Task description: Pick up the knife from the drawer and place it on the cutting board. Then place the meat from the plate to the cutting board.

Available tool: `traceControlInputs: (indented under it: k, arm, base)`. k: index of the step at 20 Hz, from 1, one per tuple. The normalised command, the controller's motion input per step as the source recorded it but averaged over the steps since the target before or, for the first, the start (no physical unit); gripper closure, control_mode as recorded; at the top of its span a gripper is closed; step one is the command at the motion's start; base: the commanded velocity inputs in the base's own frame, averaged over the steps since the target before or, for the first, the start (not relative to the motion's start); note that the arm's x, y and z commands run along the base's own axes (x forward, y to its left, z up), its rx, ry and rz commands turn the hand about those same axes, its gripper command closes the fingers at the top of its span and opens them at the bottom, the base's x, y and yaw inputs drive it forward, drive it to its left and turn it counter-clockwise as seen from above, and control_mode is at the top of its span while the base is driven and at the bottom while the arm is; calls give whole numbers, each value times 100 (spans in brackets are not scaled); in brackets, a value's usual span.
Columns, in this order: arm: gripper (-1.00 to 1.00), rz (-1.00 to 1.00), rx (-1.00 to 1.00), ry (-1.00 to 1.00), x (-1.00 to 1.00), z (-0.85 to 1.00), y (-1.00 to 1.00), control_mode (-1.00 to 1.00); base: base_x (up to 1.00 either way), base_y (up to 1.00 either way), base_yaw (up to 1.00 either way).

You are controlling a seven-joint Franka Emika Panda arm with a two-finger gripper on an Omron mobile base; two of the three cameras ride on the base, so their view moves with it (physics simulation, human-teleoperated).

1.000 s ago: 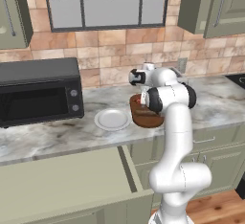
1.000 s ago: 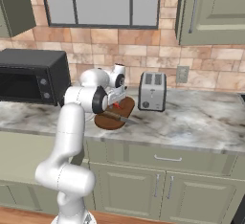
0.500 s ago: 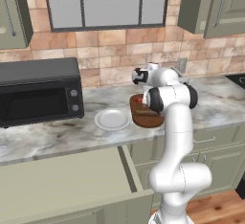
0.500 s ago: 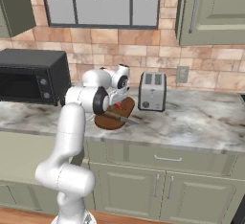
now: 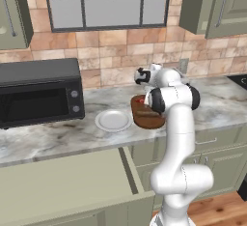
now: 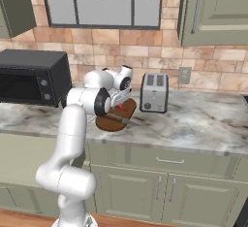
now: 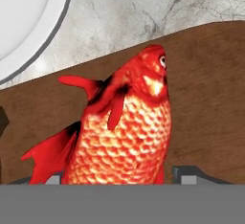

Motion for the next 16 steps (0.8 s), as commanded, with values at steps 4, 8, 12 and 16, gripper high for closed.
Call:
traceControlInputs:
  k: [4,8,12,16]
  arm:
    - [-100,0,3,-1,0,16,-10,-100]
    - [-100,0,2,-1,0,33,-8,-100]
    - [-100,-1,0,-1,0,32,-3,-100]
    - [-100,-1,0,0,0,15,0,-100]
  base:
    - [0,0,0]
    - [0,0,0]
    - [0,0,0]
    - [0,0,0]
